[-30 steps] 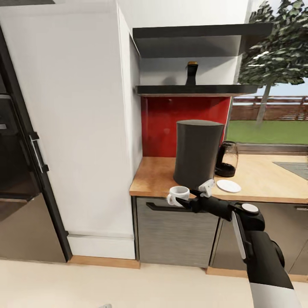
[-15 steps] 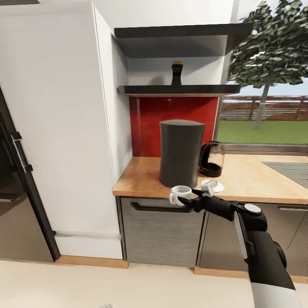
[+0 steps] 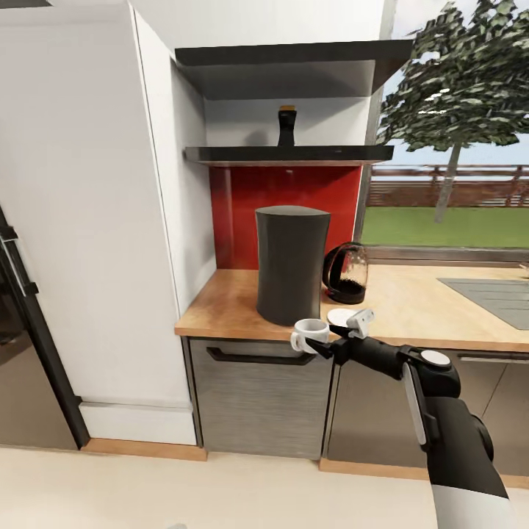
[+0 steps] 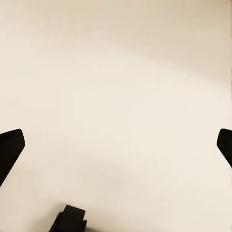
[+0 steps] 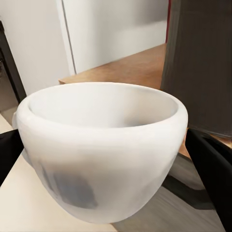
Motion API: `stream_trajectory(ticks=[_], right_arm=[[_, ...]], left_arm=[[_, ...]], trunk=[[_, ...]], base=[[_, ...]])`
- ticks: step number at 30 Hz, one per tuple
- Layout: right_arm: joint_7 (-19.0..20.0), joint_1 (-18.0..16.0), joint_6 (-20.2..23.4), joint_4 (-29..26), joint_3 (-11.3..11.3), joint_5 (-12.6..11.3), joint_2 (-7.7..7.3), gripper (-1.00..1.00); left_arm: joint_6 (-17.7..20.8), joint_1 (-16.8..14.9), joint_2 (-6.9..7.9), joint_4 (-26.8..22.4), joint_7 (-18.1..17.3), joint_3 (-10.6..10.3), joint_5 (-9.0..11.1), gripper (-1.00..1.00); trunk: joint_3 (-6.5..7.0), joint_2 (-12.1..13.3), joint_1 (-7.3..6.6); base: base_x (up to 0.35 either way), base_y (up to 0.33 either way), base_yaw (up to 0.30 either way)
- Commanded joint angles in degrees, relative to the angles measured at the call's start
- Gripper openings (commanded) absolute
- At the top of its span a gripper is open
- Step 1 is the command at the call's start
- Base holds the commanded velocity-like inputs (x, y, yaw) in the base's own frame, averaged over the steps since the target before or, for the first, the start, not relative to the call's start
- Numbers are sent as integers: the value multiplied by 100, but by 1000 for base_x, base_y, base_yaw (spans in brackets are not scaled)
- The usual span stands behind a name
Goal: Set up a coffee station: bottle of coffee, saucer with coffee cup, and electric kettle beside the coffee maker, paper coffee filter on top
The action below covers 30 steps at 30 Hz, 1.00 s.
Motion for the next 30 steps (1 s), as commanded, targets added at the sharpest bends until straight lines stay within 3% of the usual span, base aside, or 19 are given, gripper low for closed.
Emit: stream_trajectory(ticks=[1, 8, 15, 30], right_arm=[[47, -9, 34, -11, -10, 31, 3, -100], [54, -258, 174, -15, -2, 24, 26, -100], [54, -448, 272, -15, -1, 23, 8, -100], [54, -461, 272, -15, 13, 23, 43, -100]], left_arm=[[-13, 8, 0, 22, 10, -35, 20, 100], [-13, 37, -1, 25, 14, -37, 21, 100], [-13, 38, -10, 20, 14, -37, 13, 100], [-13, 38, -23, 9, 14, -37, 5, 100]], trunk=[[-7, -4, 0], [-7, -4, 0], [-7, -4, 0], [-7, -4, 0]], base=[[0, -4, 0], [31, -32, 0], [152, -223, 0], [107, -265, 0]])
